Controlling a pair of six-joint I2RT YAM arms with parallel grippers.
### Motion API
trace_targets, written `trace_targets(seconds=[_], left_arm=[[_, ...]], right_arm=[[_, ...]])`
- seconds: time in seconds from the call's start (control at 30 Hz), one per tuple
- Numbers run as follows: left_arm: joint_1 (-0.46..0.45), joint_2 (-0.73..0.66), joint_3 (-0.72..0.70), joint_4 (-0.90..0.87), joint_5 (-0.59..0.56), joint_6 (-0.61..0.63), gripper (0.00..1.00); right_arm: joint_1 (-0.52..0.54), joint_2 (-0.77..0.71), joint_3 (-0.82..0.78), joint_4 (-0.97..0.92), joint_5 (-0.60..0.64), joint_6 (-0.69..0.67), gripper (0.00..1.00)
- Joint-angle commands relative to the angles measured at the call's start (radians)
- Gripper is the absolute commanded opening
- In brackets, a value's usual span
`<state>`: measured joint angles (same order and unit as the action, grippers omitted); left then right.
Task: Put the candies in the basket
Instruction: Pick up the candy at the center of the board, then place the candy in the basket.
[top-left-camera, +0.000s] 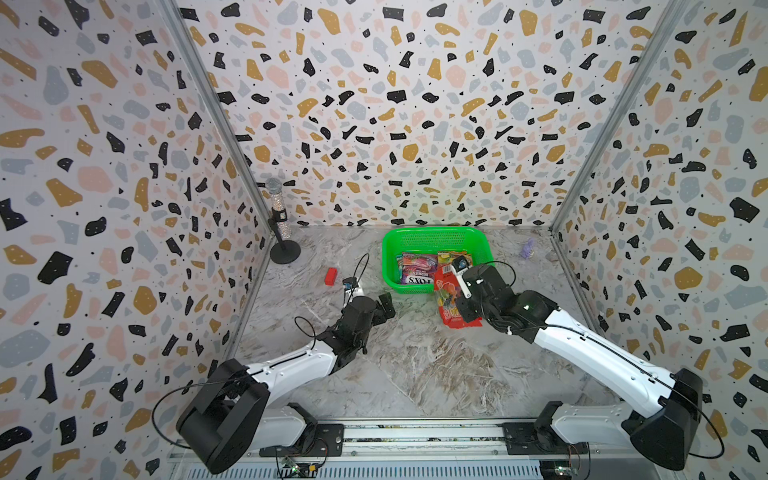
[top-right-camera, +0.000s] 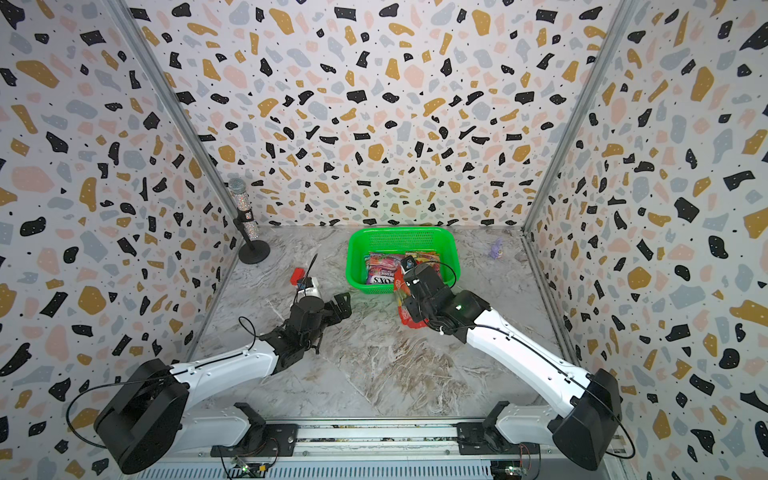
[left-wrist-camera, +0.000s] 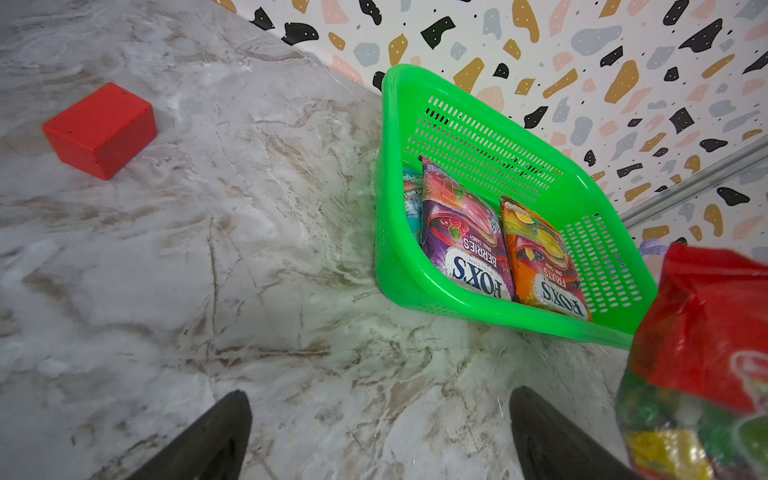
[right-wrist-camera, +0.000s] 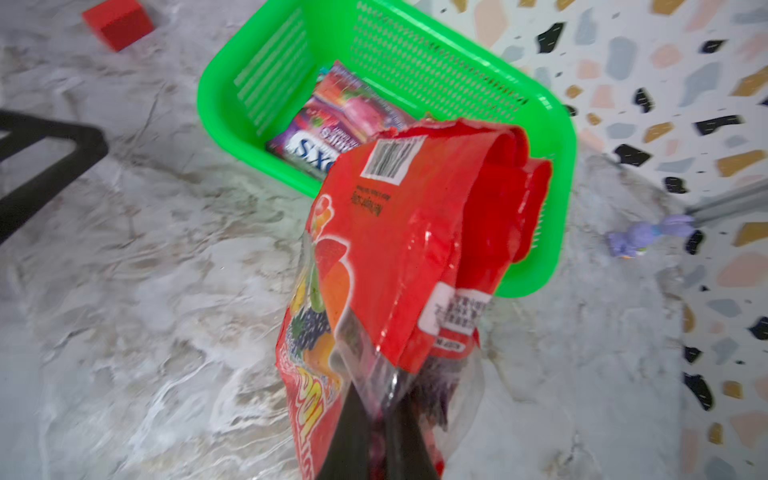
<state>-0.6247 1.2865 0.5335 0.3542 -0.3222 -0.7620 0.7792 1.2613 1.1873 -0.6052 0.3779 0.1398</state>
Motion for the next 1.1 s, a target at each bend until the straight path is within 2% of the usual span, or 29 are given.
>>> trace_targets(seconds=[0.0, 0.17, 0.23, 0.33, 0.47, 0.73, 0.87, 1.07], left_arm=[[0.002, 0.002, -0.003, 0.042, 0.001, -0.005, 1.00], [0.002, -0.004, -0.005, 0.042, 0.003, -0.005, 1.00], [0.002, -0.007, -0.004, 0.043, 0.003, -0.009, 1.00], [0.002, -0.013, -0.009, 0.043, 0.003, -0.016, 1.00], [0.002, -0.041, -0.032, 0.041, -0.037, -0.043, 1.00], [0.002, -0.119, -0.113, 0.002, -0.265, -0.193, 1.00], [0.002, -0.136, -0.115, 0.000, -0.269, -0.189, 1.00], [0.002, -0.127, -0.108, -0.001, -0.258, -0.189, 1.00]], right_arm=[[-0.020, 0.000, 0.113, -0.001, 0.135, -0.042, 0.00], [-0.060, 0.062, 0.250, -0.022, 0.216, -0.092, 0.00], [-0.089, 0.088, 0.306, -0.029, 0.212, -0.088, 0.00], [-0.133, 0.142, 0.395, -0.041, 0.152, -0.059, 0.00], [-0.141, 0.268, 0.537, -0.053, 0.074, -0.039, 0.00], [-0.147, 0.604, 0.940, -0.192, -0.010, 0.001, 0.00], [-0.159, 0.732, 1.123, -0.252, -0.132, 0.064, 0.00], [-0.186, 0.853, 1.201, -0.237, -0.306, 0.154, 0.00]])
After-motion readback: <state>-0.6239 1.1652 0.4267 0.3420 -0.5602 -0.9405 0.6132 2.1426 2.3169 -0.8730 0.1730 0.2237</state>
